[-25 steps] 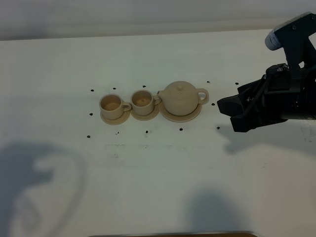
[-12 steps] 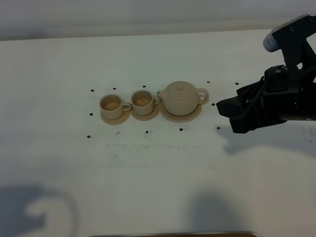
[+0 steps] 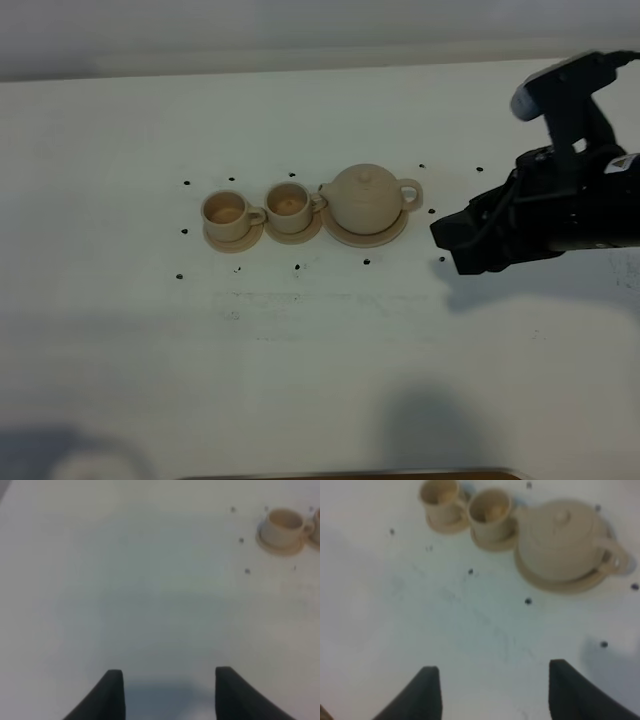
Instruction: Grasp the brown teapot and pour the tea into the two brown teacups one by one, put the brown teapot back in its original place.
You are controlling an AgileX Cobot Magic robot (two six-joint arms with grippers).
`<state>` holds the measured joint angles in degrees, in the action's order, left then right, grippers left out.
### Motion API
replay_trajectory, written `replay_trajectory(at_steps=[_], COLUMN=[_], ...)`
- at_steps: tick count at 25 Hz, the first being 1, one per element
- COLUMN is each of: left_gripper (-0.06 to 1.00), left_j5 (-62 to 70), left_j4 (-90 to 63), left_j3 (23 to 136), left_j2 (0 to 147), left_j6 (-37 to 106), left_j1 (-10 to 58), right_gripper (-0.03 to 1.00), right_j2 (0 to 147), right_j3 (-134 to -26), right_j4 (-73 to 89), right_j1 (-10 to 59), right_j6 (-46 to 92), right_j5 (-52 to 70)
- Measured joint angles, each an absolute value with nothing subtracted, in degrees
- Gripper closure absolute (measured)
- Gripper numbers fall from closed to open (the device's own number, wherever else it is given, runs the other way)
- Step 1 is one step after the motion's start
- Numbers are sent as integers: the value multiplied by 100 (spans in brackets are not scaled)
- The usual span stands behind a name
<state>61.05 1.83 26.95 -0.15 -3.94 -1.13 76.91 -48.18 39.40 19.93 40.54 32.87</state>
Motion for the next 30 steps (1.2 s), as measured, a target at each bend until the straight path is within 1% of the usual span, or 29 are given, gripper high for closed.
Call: replay_trajectory(at_steps=[7,10,14,27,30], left_gripper=[47,47,47,47,47], left_j5=[6093,6093,6093,6092,6092], left_j4=[35,35,0,0,0], left_j3=[2647,2647,2647,2647,2647], left_j2=[-27,-27,-27,-27,-27], left_j6=[-160,-150,-150,-144,-144], left_j1=[-113,-113,-113,-113,-113], right_gripper=[51,51,51,51,51], right_j2=[8174,8352,8539,8551,8551], right_j3=[-4848,-4995,-5151,-5197,-5197], right_j4=[4775,4910,4931,4710,4504], right_j1=[1993,1993,1993,1993,1993], right_j6=[5054,5258,5268,5245,4991], right_j5=[3282,3387,3530,3441,3350])
